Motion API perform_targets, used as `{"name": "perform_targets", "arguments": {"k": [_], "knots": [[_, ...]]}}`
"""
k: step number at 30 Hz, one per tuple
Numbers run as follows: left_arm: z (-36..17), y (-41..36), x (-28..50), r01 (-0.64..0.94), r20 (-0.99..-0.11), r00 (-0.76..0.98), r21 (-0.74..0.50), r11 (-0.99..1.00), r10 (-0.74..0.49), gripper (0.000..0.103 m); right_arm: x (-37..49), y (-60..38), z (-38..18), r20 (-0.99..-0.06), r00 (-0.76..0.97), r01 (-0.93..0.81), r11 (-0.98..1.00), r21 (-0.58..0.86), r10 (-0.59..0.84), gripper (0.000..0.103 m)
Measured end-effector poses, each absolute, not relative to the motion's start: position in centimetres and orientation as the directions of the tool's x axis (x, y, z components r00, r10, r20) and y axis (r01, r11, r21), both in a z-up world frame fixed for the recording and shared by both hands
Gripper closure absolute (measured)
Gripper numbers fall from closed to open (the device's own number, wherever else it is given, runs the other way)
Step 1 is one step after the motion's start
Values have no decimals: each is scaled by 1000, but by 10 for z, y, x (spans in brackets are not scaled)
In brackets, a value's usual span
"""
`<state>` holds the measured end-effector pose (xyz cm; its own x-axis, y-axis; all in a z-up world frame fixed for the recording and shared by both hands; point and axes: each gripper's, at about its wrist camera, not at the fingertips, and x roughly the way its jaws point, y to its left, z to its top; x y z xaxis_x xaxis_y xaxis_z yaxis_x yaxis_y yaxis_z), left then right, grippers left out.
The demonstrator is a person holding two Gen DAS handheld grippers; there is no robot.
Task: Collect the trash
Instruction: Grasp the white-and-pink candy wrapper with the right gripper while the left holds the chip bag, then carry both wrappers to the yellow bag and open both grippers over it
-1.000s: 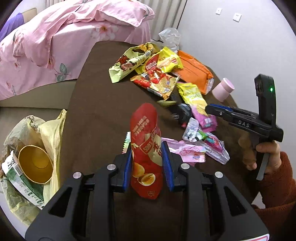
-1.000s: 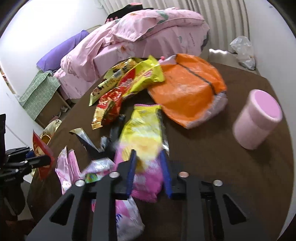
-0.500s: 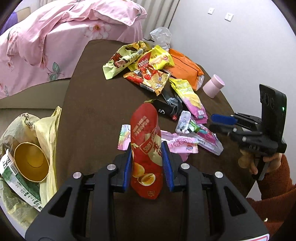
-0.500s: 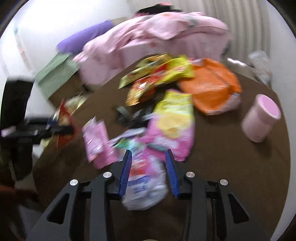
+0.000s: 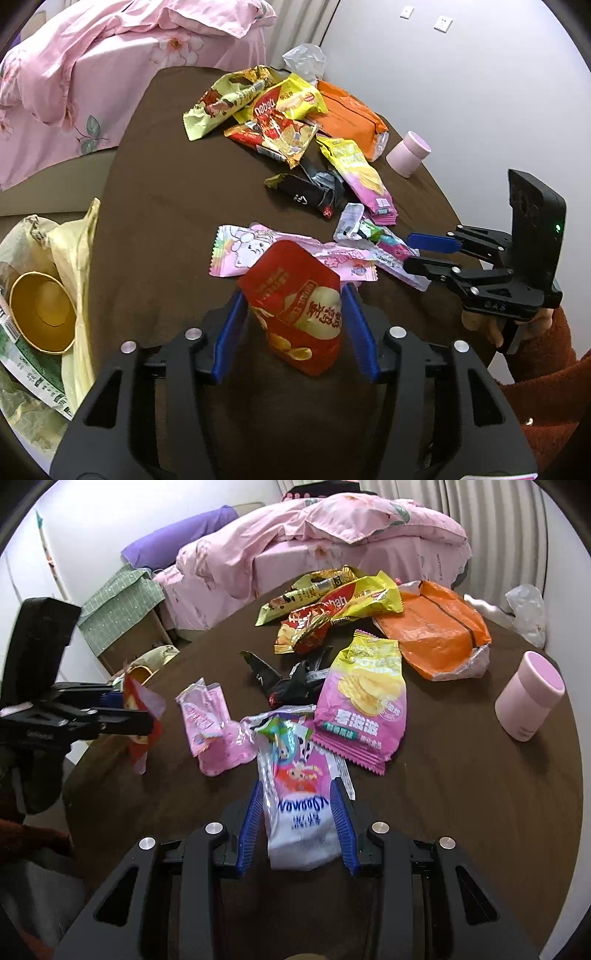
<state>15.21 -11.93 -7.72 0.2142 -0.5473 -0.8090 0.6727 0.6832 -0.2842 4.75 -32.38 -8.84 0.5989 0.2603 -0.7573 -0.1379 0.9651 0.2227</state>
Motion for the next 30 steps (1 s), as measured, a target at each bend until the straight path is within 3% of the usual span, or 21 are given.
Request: {"name": "perform_targets", "arguments": {"k": [1,2,7,9,11,13,14,19,30], "knots": [[-78,-119,153,669,-809,214,-287,686,-547,52,46,-324,-89,-755,606,-141,968,208,250,47],[-78,-119,153,667,-809,213,-289,687,-548,52,44,-324,-90,-754,613,-141,972,189,236,44],[-72,-116,150,670,-804,219,-288,685,-553,52,50,-327,-104,-778,589,-105,975,194,218,44],[-67,-113,148,675,-796,229,-285,681,-560,52,50,-326,-105,-771,602,-103,978,182,207,47],[-64,-111,146,674,-793,235,-283,682,-562,52,49,-322,-105,-771,614,-91,985,147,172,76],[-63,-108,145,669,-795,243,-277,689,-556,52,47,-322,-103,-768,616,-87,985,152,173,81],[-62,-107,145,667,-795,248,-274,692,-554,53,44,-322,-99,-760,625,-84,983,163,180,82],[-58,-100,143,653,-789,270,-270,707,-551,76,36,-315,-72,-720,672,-93,984,150,174,82],[-38,-72,127,640,-750,359,-236,731,-556,83,19,-306,-29,-657,738,-106,988,115,156,82]]}}
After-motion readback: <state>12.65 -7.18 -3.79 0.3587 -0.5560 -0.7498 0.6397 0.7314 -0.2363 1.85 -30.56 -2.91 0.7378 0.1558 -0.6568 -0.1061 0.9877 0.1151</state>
